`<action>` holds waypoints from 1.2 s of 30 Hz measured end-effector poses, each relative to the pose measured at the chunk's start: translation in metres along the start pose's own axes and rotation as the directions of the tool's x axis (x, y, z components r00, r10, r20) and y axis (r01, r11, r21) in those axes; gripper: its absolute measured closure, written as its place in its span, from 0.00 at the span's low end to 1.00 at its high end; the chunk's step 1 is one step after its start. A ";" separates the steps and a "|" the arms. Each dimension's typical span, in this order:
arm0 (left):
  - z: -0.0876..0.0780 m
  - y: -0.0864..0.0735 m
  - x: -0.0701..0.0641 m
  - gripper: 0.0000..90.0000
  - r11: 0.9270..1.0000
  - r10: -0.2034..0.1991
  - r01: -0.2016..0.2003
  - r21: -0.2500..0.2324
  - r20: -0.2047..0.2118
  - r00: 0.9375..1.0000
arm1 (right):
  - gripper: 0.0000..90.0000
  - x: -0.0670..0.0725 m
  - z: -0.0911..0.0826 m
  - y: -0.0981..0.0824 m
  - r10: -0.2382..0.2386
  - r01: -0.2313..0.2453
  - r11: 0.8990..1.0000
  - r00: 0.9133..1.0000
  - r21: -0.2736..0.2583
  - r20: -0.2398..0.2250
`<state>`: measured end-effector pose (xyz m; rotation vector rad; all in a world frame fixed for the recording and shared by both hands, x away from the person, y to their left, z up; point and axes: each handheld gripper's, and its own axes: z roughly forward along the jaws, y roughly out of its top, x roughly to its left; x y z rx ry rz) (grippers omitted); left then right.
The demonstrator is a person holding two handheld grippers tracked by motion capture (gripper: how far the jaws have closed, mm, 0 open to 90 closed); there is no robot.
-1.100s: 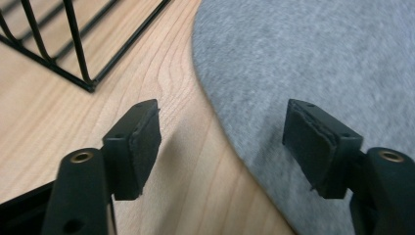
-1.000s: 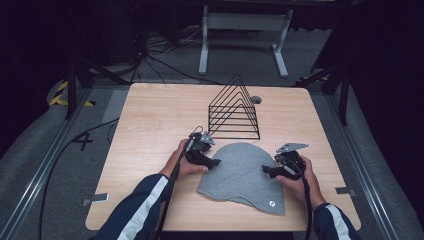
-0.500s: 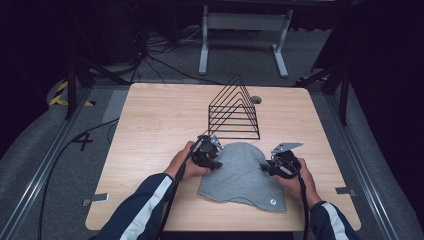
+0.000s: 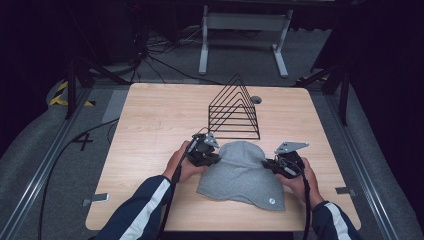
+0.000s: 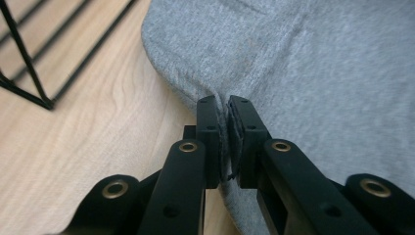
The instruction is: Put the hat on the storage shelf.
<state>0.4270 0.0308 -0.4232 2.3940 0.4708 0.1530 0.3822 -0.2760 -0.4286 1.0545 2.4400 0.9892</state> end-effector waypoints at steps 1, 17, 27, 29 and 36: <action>-0.004 0.001 -0.002 0.94 1.000 0.007 -0.007 -0.016 -0.006 1.000 | 0.95 0.001 -0.004 0.002 -0.009 0.009 1.000 1.000 -0.012 0.000; -0.055 0.032 -0.018 0.95 0.988 0.094 -0.101 -0.117 -0.066 0.993 | 0.95 0.004 -0.055 0.031 -0.087 0.091 0.986 0.996 -0.141 0.030; -0.078 0.061 -0.014 0.95 0.977 0.121 -0.139 -0.164 -0.113 0.986 | 0.95 0.002 -0.089 0.056 -0.087 0.091 0.974 0.996 -0.210 0.031; -0.083 0.068 -0.014 0.95 0.974 0.126 -0.146 -0.175 -0.120 0.985 | 0.95 0.000 -0.097 0.062 -0.090 0.097 0.970 0.995 -0.222 0.038; -0.099 0.087 -0.008 0.95 0.964 0.121 -0.146 -0.222 -0.121 0.985 | 0.95 -0.002 -0.117 0.086 -0.122 0.139 0.962 0.989 -0.234 0.084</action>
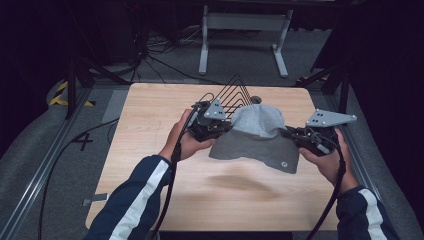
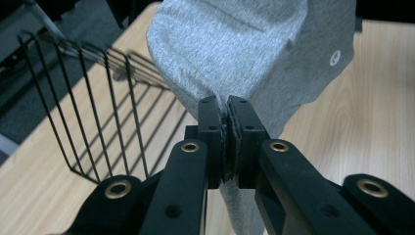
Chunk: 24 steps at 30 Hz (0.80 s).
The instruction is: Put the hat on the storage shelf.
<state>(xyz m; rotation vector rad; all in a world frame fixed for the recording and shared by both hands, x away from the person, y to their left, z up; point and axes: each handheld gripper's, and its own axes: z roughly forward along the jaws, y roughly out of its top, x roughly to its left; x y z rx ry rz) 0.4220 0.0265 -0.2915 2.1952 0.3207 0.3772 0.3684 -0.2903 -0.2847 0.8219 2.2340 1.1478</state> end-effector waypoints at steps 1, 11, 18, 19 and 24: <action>-0.002 0.005 0.001 0.95 1.000 0.005 -0.005 -0.009 -0.011 1.000 | 0.95 -0.002 -0.002 0.005 -0.003 0.003 1.000 1.000 -0.006 0.003; -0.029 0.051 0.016 0.95 0.997 0.056 -0.060 -0.051 -0.068 0.996 | 0.95 -0.016 -0.019 0.059 -0.036 0.039 0.997 0.998 -0.060 0.047; -0.043 0.069 0.037 0.95 0.996 0.033 -0.045 -0.080 -0.142 0.989 | 0.95 -0.026 -0.013 0.096 -0.050 0.057 0.994 0.996 -0.095 0.077; -0.043 0.069 0.037 0.95 0.996 0.033 -0.045 -0.080 -0.142 0.989 | 0.95 -0.026 -0.013 0.096 -0.050 0.057 0.994 0.996 -0.095 0.077; -0.048 0.073 0.058 0.95 0.995 -0.016 -0.002 -0.103 -0.181 0.983 | 0.95 -0.035 0.001 0.118 -0.049 0.059 0.992 0.995 -0.113 0.092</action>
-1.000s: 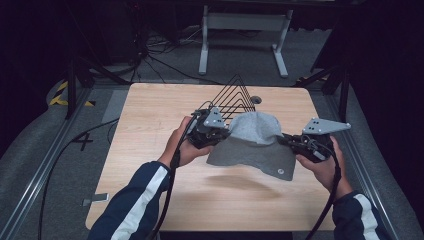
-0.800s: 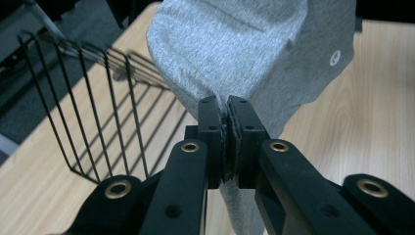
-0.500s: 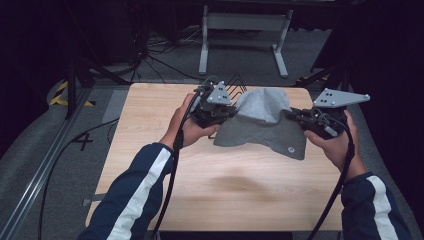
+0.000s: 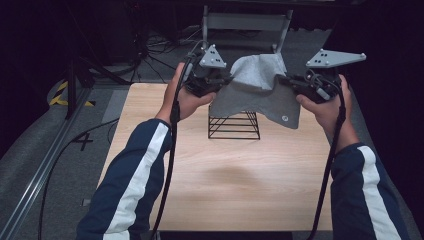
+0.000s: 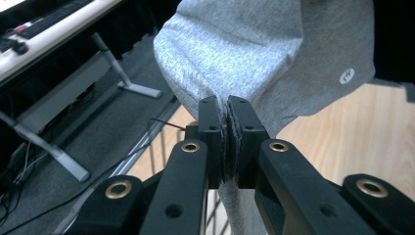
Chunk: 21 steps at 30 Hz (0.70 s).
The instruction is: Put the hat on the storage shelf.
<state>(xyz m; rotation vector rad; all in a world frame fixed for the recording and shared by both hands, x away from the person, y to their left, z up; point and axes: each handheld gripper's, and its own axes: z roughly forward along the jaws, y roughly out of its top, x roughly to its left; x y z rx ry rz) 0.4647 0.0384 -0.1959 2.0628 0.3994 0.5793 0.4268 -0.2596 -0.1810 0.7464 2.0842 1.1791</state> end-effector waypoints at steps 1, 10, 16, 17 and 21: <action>0.000 0.001 0.005 0.95 1.000 -0.008 0.008 0.001 -0.008 1.000 | 0.95 -0.002 0.003 0.004 0.002 -0.002 1.000 1.000 -0.002 -0.001; 0.006 0.001 0.031 0.95 0.999 -0.038 0.039 0.011 -0.073 0.997 | 0.95 -0.014 0.032 0.022 -0.018 0.018 1.000 0.999 0.007 0.029; 0.020 -0.005 0.039 0.95 0.997 -0.064 0.067 0.027 -0.091 0.994 | 0.95 -0.020 0.049 0.024 -0.033 0.033 0.999 0.998 -0.006 0.056; 0.022 -0.006 0.041 0.95 0.997 -0.073 0.076 0.034 -0.087 0.993 | 0.95 -0.021 0.052 0.023 -0.035 0.035 0.999 0.998 0.001 0.059; 0.031 -0.009 0.043 0.95 0.995 -0.076 0.081 0.050 -0.081 0.994 | 0.95 -0.026 0.064 0.018 -0.021 0.020 1.000 0.999 0.019 0.048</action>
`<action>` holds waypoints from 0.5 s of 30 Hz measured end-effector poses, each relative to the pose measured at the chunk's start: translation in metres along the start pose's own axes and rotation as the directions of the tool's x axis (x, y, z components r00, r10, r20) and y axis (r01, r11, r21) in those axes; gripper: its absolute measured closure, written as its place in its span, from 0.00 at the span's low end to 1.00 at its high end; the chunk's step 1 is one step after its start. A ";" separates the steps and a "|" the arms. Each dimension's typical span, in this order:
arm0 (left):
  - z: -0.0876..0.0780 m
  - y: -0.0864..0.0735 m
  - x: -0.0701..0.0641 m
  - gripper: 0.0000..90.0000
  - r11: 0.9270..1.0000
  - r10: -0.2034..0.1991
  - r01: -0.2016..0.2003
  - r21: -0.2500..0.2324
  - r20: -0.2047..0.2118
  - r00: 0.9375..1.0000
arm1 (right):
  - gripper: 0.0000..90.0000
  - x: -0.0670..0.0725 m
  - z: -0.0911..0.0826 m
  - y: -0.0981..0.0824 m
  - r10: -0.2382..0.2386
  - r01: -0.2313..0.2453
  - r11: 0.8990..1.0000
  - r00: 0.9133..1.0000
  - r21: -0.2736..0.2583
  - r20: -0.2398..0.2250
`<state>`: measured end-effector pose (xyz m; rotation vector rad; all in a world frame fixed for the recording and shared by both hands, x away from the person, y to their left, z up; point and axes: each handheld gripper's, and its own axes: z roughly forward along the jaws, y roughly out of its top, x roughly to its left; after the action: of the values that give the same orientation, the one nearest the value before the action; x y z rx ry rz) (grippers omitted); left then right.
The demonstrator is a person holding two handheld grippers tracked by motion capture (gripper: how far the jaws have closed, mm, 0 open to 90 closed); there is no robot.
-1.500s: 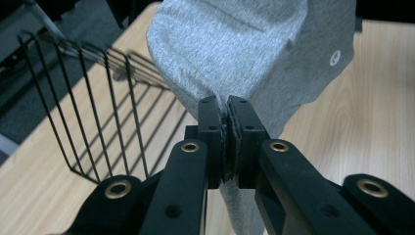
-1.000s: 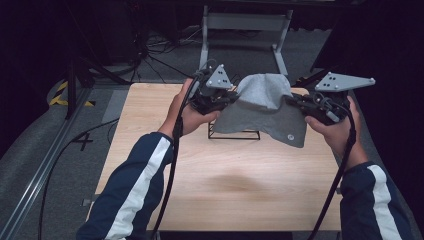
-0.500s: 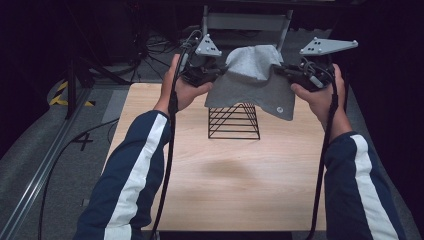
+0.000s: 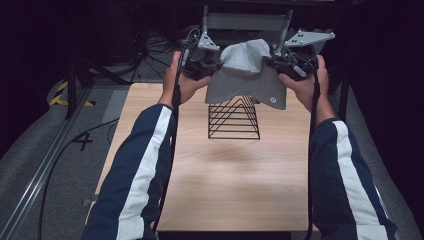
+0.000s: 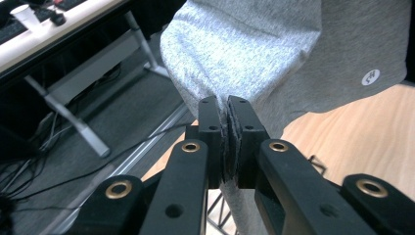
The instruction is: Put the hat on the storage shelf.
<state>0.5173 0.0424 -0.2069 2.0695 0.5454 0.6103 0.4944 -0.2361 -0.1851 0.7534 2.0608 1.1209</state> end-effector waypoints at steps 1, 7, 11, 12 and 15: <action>0.002 -0.001 0.000 0.95 1.000 -0.004 0.004 0.006 0.004 1.000 | 0.95 -0.001 0.002 -0.001 0.004 -0.004 1.000 1.000 0.002 -0.001; 0.011 -0.008 0.005 0.95 1.000 -0.021 0.021 0.018 0.001 1.000 | 0.95 -0.004 0.012 -0.012 0.043 -0.043 0.999 0.999 0.005 -0.022; 0.013 -0.014 0.005 0.95 1.000 -0.023 0.023 0.021 0.005 1.000 | 0.95 -0.005 0.015 -0.018 0.046 -0.046 0.999 0.998 0.010 -0.031; 0.012 -0.016 0.006 0.95 0.999 -0.029 0.029 0.020 0.014 0.999 | 0.95 -0.004 0.016 -0.019 0.045 -0.045 0.999 0.998 0.013 -0.033; 0.008 -0.019 0.006 0.95 0.999 -0.038 0.038 -0.003 0.033 0.999 | 0.95 -0.004 0.014 -0.023 0.045 -0.045 0.999 0.998 0.006 -0.044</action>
<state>0.5241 0.0504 -0.2255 2.0576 0.5631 0.5542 0.5034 -0.2428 -0.2095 0.7874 2.0931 1.1673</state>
